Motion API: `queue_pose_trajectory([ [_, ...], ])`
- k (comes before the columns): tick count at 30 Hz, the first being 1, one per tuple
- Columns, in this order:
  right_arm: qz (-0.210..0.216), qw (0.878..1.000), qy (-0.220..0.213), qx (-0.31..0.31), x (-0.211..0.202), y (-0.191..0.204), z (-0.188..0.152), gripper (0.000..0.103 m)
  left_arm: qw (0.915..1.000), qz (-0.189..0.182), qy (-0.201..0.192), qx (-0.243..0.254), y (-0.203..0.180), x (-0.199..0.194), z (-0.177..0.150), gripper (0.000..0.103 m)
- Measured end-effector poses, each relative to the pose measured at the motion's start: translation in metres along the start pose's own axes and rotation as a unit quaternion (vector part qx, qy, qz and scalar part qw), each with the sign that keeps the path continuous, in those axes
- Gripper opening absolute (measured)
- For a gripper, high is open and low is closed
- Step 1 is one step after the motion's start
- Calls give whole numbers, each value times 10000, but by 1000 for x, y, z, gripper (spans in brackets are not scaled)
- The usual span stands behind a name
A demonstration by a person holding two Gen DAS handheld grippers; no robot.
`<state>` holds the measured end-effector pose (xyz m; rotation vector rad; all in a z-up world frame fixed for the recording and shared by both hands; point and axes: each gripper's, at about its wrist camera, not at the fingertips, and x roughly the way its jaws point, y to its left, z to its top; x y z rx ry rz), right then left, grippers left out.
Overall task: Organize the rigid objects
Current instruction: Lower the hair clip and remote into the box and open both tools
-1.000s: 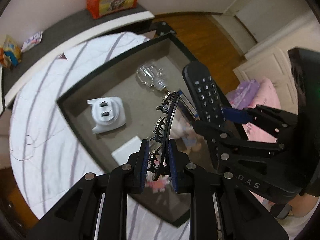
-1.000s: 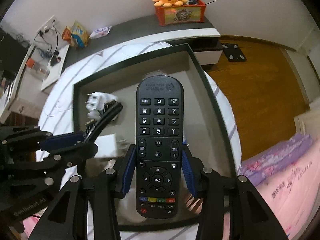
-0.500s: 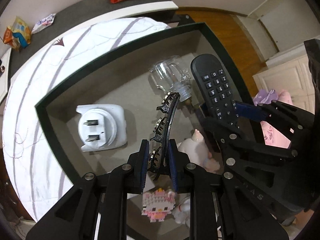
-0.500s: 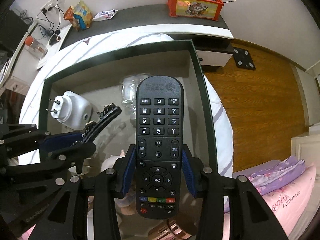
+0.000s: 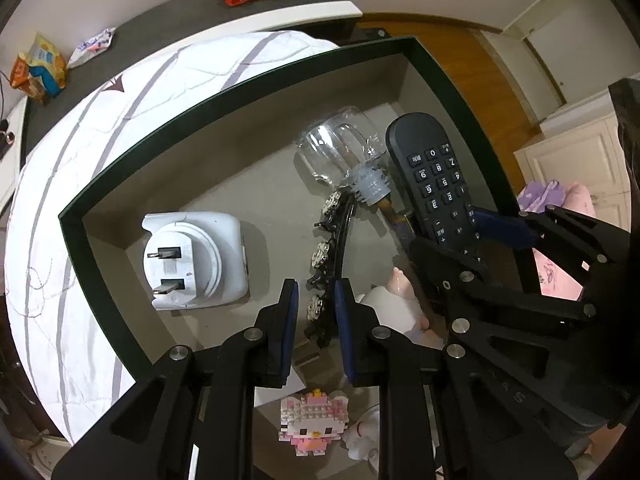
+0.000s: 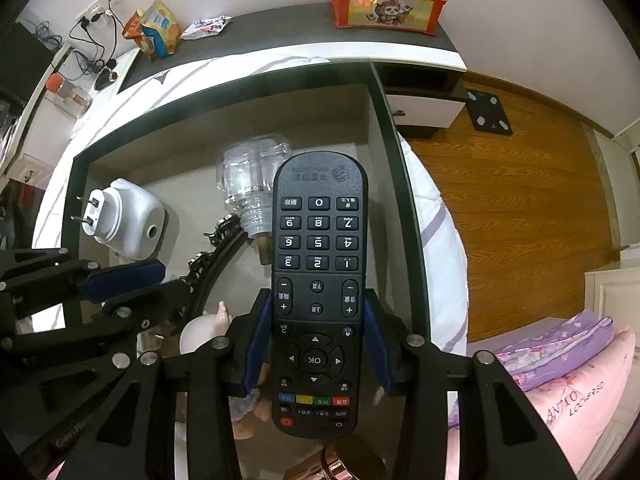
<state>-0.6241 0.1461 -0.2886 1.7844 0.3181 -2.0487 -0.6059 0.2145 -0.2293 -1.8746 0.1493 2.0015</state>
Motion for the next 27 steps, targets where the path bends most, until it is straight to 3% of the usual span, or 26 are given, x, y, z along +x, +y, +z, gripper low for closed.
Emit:
queue_pose_trajectory([
  [6, 6, 10000, -20, 5, 1, -2, -2, 45, 9999, 119, -50, -65, 3, -2, 0, 26],
  [14, -46, 9996, -97, 262, -9, -8, -6, 46, 9996, 198, -130, -138, 7, -10, -4, 54],
  [20, -89, 9992, -216, 327, -20, -5, -9, 46, 9994, 108, -285, -157, 11, -23, -8, 64],
  [27, -44, 9987, -361, 358, -40, 11, -19, 46, 9986, 107, -490, -146, 23, -48, -22, 70],
])
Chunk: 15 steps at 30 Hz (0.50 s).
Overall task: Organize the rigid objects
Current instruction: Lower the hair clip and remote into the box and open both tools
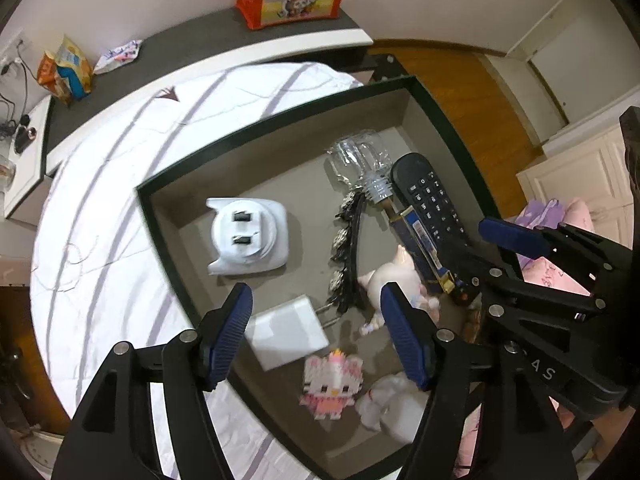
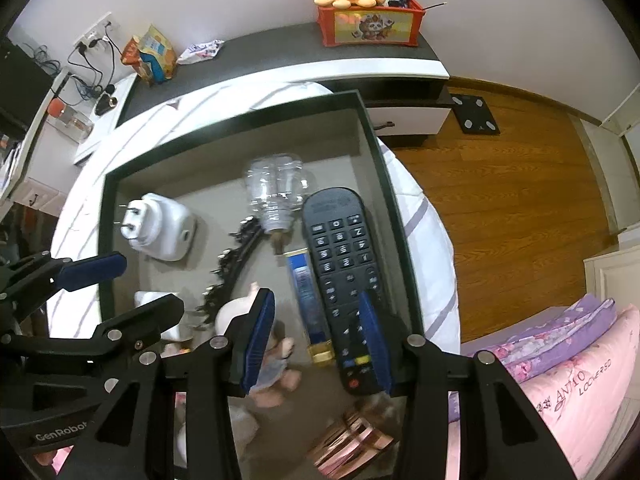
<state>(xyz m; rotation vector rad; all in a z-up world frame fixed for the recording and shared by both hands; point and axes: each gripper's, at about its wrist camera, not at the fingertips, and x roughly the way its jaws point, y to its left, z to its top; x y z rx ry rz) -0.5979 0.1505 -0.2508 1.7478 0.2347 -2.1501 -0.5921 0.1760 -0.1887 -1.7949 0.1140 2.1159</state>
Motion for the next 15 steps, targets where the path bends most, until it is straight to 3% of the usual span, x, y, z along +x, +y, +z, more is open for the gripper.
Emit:
queue_pose_trajectory([
  [3, -25, 9999, -107, -42, -11, 13, -6, 48, 9999, -17, -122, 35, 10, -13, -8, 72],
  [7, -62, 9995, -302, -119, -24, 32, -18, 63, 9991, 152, -390, 58, 27, -33, -25, 80],
  [15, 10, 9960, -825, -356, -27, 75, -48, 75, 9938, 229, -1088, -21, 62, -50, -72, 81],
])
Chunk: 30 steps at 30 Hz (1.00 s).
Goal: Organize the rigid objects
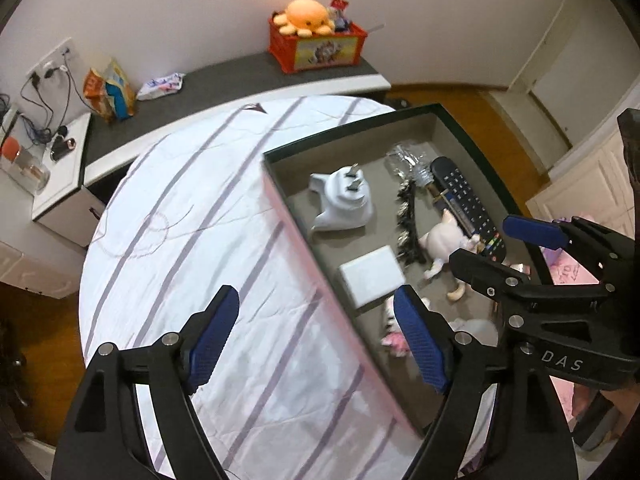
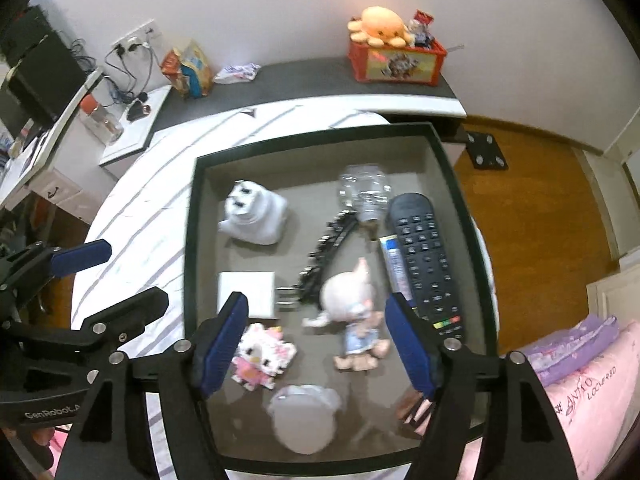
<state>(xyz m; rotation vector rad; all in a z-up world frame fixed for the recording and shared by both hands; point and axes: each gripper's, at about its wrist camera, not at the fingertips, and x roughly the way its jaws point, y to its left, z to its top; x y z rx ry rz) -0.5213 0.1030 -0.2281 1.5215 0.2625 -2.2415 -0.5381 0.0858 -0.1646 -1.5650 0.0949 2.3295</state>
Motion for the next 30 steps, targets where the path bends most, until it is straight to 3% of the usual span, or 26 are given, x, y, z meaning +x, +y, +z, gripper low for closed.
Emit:
queue_pose_trajectory([
  [6, -257, 9984, -480, -172, -2, 16, -27, 80, 9982, -179, -575, 37, 4, 5, -32, 85],
  [13, -655, 9869, -1391, -484, -17, 29, -64, 91, 9897, -80, -1415, 215, -5, -3, -72, 89],
  [16, -864, 9746, -1971, -625, -33, 33, -86, 102, 9806, 164, -1940, 242, -13, -17, -96, 92],
  [19, -761, 9633, -2459, -756, -46, 32, -112, 103, 9656, 628, -2508, 271, -30, -36, -130, 96],
  [24, -321, 9569, -2816, -635, -73, 25, -159, 103, 9530, 1164, -2796, -21, -63, -70, -179, 97],
  [27, -150, 9468, -3169, -536, -106, 22, -195, 103, 9450, 1360, -2974, -51, -84, -101, -205, 97],
  [30, -51, 9333, -3572, -375, -143, 19, -221, 103, 9249, 1602, -3446, -97, -108, -137, -229, 101],
])
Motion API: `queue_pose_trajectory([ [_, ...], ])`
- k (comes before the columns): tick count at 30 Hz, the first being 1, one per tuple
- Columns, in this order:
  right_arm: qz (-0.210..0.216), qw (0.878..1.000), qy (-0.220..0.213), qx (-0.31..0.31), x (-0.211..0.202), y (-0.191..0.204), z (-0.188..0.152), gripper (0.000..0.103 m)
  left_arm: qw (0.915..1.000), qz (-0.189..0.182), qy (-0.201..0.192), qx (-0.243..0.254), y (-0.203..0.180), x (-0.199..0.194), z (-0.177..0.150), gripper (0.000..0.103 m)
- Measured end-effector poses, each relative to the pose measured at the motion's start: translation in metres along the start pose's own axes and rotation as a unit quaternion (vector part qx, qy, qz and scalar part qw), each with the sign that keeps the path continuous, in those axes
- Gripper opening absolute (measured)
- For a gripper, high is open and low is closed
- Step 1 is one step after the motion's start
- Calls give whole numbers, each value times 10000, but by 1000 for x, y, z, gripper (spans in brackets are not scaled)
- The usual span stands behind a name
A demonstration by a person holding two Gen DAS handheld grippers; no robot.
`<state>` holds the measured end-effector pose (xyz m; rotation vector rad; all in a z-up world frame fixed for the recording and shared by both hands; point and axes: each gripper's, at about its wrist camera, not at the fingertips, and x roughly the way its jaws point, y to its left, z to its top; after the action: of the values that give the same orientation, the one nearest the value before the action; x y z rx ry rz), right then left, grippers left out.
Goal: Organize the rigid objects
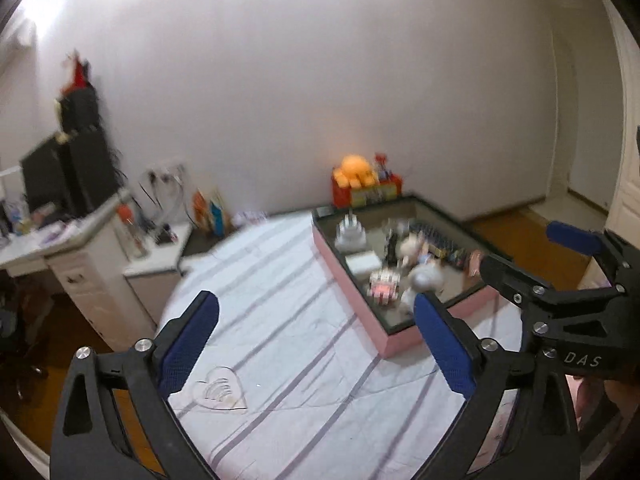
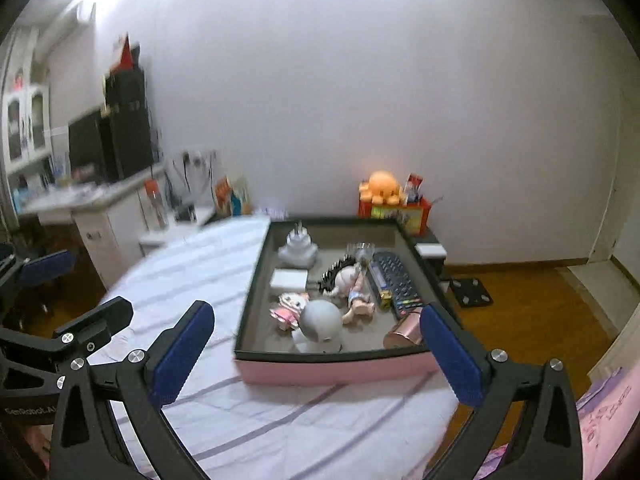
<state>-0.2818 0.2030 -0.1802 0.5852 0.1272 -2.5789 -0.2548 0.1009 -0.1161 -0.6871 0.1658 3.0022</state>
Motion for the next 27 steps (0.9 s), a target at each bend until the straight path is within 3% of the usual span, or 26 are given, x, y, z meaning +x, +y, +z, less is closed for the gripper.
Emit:
queue_pose_trajectory([
  [5, -175, 9970, -752, -47, -71, 3, 12, 103, 9954, 569, -765, -111, -7, -64, 8, 103],
  [9, -210, 9927, -1184, -74, -113, 15, 18, 103, 9902, 738, -1165, -222, -4, -107, 11, 103],
  [18, -74, 9810, -1926, -222, -184, 47, 37, 103, 9773, 1154, -1746, -335, 12, -181, 20, 103],
  [27, -1, 9700, -2417, -258, -218, 60, 73, 103, 9648, 1340, -2217, -463, 27, -227, 51, 103],
])
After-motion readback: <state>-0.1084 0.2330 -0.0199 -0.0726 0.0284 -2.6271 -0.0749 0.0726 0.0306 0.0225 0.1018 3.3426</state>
